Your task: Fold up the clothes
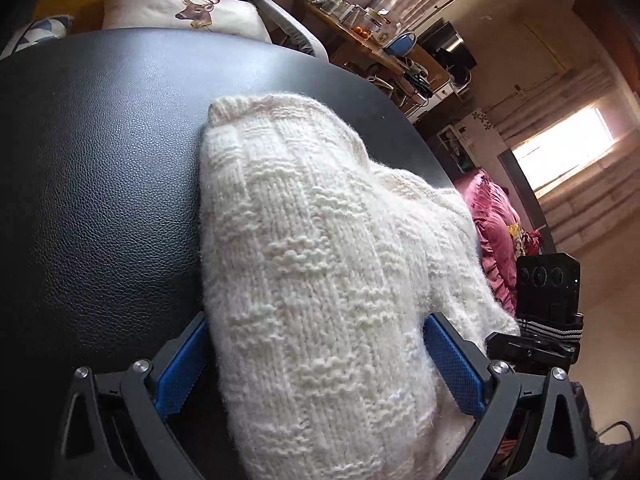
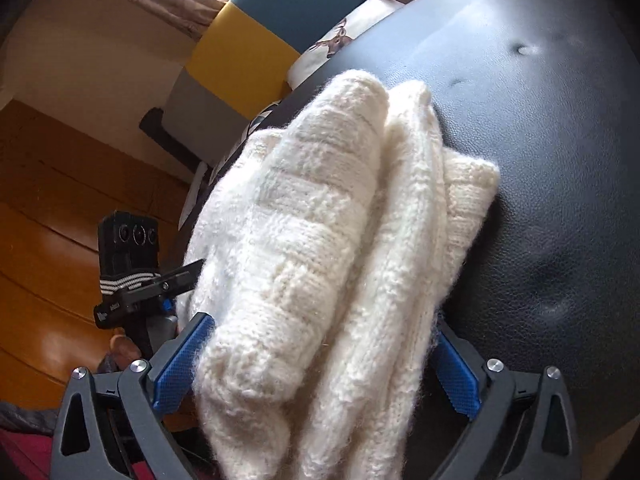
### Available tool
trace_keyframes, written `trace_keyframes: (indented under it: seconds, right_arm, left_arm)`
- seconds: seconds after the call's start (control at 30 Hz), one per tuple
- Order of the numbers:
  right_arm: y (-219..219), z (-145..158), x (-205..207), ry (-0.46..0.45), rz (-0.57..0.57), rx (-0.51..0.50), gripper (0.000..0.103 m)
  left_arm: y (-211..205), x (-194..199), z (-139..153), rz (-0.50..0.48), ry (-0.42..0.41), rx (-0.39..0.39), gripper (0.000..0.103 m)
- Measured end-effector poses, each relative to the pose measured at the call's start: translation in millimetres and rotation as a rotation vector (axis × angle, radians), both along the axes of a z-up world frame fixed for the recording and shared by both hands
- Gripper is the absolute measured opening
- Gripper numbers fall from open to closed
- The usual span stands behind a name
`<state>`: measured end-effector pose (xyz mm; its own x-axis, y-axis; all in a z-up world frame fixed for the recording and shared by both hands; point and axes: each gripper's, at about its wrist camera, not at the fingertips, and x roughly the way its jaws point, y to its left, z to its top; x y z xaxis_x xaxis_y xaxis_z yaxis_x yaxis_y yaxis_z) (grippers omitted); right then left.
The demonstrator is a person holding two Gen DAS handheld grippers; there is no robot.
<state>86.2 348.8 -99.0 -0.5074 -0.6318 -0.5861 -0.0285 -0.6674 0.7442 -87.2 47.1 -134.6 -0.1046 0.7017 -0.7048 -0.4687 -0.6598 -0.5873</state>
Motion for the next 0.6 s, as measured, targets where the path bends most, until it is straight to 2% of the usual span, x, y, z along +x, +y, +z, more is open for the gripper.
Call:
trace_keyframes:
  seconds: [0.07, 0.1, 0.13, 0.23, 0.27, 0.3, 0.33, 0.4, 0.53, 0.6]
  right_arm:
    - [7.5, -3.0, 0.8, -0.033, -0.028, -0.054, 0.103]
    - [9.1, -3.9, 1.2, -0.042, -0.029, -0.051, 0.093]
    - [10.1, -4.6, 2.7, -0.053, -0.041, -0.025, 0.074]
    - [12.2, -7.1, 11.7, -0.051, -0.061, -0.004, 0.062]
    - [12.1, -7.3, 15.3, -0.045, -0.067, -0.001, 0.06]
    - [13.6, -7.8, 18.1, -0.036, -0.072, -0.005, 0.059]
    - [15.3, -8.3, 20.8, -0.027, -0.077, -0.01, 0.059]
    - [18.6, -9.2, 26.2, -0.009, -0.087, -0.019, 0.058]
    - [25.1, -11.0, 37.0, 0.027, -0.106, -0.037, 0.058]
    - [32.7, -16.2, 43.2, 0.046, -0.117, -0.092, 0.058]
  left_arm:
    - [0.2, -0.5, 0.5, 0.003, -0.001, -0.001, 0.103]
    - [0.7, -0.4, 0.6, 0.009, -0.004, -0.001, 0.103]
    - [2.0, 0.0, 0.6, 0.016, -0.005, -0.005, 0.103]
    - [5.6, 2.3, 1.1, 0.023, -0.006, -0.026, 0.103]
    - [6.1, 2.8, 1.1, 0.032, -0.013, -0.03, 0.102]
    - [6.7, 4.7, 1.9, 0.038, -0.019, -0.026, 0.085]
    - [7.2, 8.1, 3.0, 0.037, -0.024, -0.013, 0.073]
    - [8.0, 16.7, 7.0, 0.037, 0.005, -0.005, 0.063]
    - [6.6, 28.1, 13.1, 0.02, 0.033, 0.05, 0.055]
    - [6.6, 32.7, 16.6, 0.009, 0.042, 0.085, 0.054]
